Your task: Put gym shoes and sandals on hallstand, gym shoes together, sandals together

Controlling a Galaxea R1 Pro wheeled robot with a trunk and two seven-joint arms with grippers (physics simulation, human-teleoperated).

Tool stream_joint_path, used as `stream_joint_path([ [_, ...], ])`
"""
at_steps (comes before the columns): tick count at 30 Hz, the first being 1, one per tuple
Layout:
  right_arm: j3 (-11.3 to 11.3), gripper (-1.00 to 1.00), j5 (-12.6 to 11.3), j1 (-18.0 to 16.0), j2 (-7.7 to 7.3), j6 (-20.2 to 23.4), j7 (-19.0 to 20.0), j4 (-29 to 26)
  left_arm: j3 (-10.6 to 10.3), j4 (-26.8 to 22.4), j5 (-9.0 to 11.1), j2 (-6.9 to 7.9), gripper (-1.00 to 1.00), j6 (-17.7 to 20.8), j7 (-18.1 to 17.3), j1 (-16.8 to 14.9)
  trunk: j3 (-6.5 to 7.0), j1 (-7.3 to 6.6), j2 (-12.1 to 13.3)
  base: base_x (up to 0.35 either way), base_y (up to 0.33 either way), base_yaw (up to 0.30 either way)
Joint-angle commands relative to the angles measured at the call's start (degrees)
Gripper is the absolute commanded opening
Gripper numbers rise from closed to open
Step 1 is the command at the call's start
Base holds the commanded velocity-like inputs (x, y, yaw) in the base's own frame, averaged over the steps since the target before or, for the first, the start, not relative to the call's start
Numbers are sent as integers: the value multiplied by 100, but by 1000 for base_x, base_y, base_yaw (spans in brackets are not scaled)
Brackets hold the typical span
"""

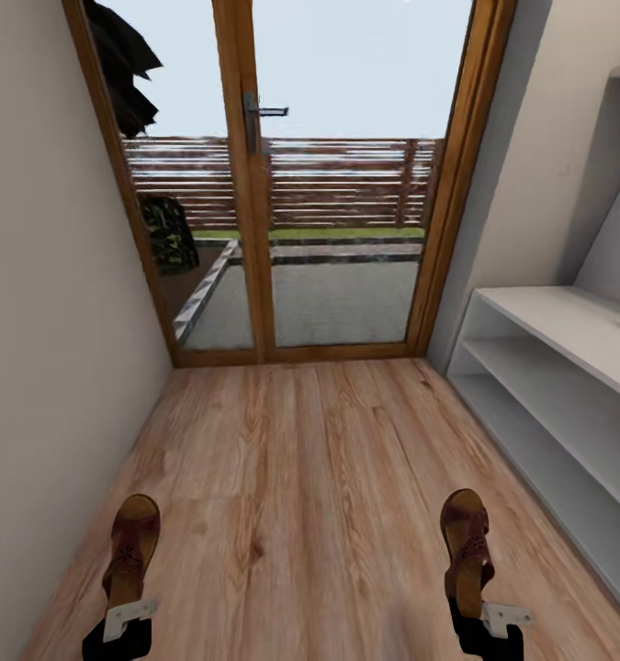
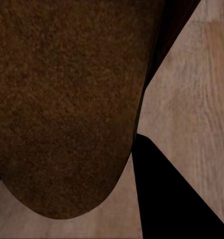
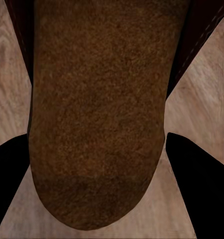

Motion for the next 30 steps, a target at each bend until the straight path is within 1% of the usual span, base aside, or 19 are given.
stream_joint_path([
  [1,-49,-100,9,-4,3,-18,52,8,46,4,-81,-2,-100,-20,4,-4,-1,2,-2,340,0,-233],
  [17,-50,-100,9,-3,2,-18,52,8,48,4,-81,-2,-100,-20,4,-2,61,2,-2,333,5,-233],
  [23,-50,-100,9,-3,2,-18,52,8,48,-2,-68,-2,-100,-20,4,48,84,2,-2,270,134,-233],
  [30,-50,-100,9,-4,2,-18,52,6,45,-5,-63,-2,-100,-20,4,65,111,2,-2,257,205,-233],
])
